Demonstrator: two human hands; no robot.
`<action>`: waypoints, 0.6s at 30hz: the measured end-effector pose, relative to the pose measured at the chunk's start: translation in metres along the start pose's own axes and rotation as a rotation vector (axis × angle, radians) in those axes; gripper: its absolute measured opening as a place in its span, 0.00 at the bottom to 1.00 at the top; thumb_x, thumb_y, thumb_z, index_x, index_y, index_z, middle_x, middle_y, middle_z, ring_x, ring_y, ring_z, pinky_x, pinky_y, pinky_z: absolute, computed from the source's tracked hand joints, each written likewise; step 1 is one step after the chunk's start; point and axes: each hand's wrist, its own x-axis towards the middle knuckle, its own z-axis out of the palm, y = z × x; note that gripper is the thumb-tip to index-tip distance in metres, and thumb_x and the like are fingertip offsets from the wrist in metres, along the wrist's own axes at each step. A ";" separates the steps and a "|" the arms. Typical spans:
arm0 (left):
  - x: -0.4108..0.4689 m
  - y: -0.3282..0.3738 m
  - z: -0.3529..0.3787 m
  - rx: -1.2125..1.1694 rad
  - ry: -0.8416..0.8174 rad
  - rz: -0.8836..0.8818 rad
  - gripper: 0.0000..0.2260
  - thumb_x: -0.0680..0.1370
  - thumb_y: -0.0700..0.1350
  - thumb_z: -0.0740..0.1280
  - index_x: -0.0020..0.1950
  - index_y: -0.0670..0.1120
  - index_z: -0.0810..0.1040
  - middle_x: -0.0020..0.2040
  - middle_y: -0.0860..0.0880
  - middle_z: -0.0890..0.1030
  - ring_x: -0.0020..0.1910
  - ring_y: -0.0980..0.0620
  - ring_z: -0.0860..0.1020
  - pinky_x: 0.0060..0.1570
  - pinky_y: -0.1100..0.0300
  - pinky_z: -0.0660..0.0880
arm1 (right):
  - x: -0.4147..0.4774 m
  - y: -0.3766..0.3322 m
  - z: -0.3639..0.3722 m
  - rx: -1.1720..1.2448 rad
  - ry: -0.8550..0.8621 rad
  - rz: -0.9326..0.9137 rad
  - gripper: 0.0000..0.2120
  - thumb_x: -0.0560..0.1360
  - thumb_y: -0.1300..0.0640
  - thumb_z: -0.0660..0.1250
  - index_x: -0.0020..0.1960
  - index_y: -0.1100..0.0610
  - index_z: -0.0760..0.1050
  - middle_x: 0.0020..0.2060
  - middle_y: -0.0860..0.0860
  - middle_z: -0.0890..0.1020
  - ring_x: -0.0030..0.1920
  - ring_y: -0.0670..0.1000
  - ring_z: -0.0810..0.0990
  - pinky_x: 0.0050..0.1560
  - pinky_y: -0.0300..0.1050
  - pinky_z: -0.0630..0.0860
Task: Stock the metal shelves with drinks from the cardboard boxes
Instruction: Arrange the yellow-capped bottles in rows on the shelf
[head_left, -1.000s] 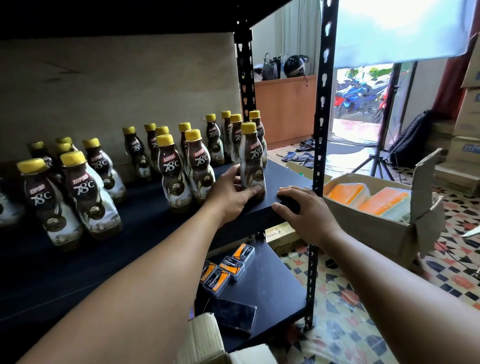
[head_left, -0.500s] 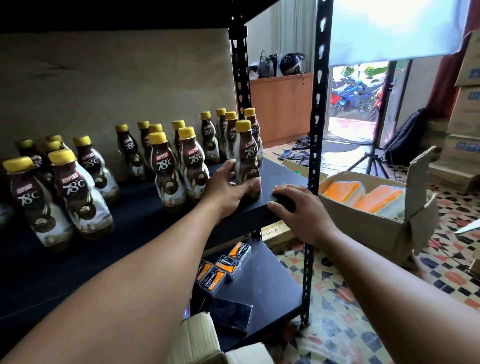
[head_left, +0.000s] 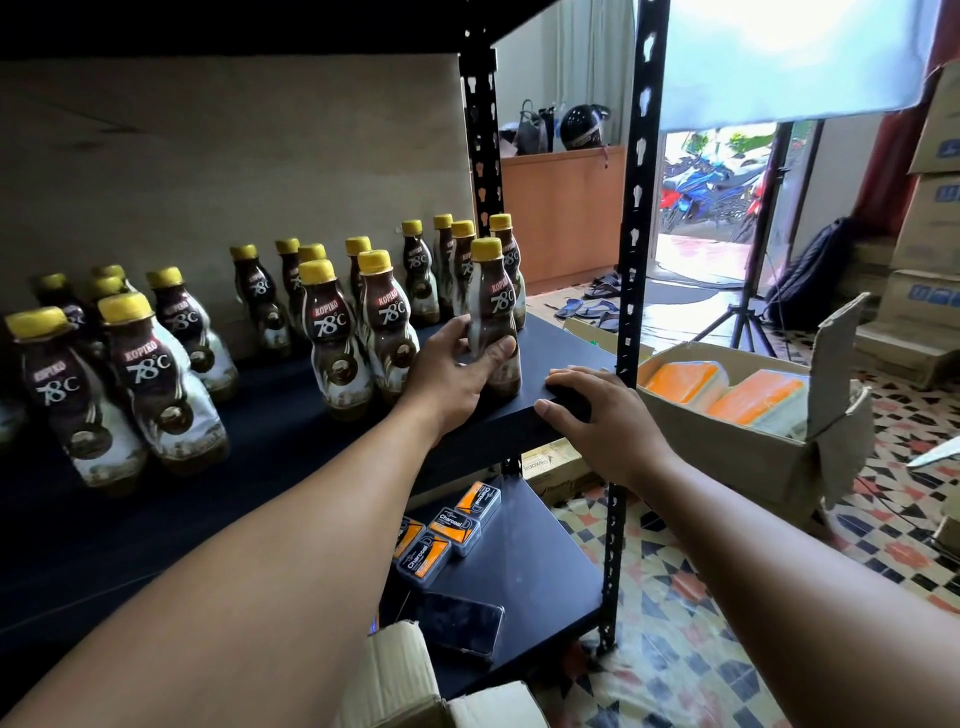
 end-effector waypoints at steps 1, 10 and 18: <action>0.000 0.000 0.000 -0.005 0.003 0.006 0.13 0.77 0.54 0.73 0.58 0.50 0.81 0.53 0.56 0.84 0.53 0.61 0.81 0.60 0.59 0.77 | 0.000 0.000 0.000 -0.001 -0.002 -0.001 0.19 0.80 0.43 0.68 0.68 0.51 0.78 0.66 0.46 0.79 0.70 0.49 0.70 0.65 0.39 0.63; 0.004 -0.006 0.000 0.000 0.024 -0.006 0.17 0.75 0.57 0.74 0.60 0.51 0.81 0.55 0.54 0.84 0.57 0.54 0.81 0.63 0.48 0.77 | -0.001 -0.001 0.000 0.000 0.000 0.001 0.20 0.80 0.43 0.68 0.68 0.51 0.78 0.66 0.47 0.79 0.70 0.50 0.71 0.65 0.41 0.64; 0.000 -0.003 -0.001 0.022 -0.010 -0.030 0.24 0.73 0.56 0.76 0.67 0.54 0.76 0.57 0.54 0.83 0.57 0.54 0.81 0.63 0.50 0.77 | -0.002 -0.003 -0.002 0.000 -0.002 -0.001 0.19 0.80 0.44 0.68 0.68 0.52 0.78 0.65 0.47 0.79 0.69 0.50 0.71 0.64 0.41 0.64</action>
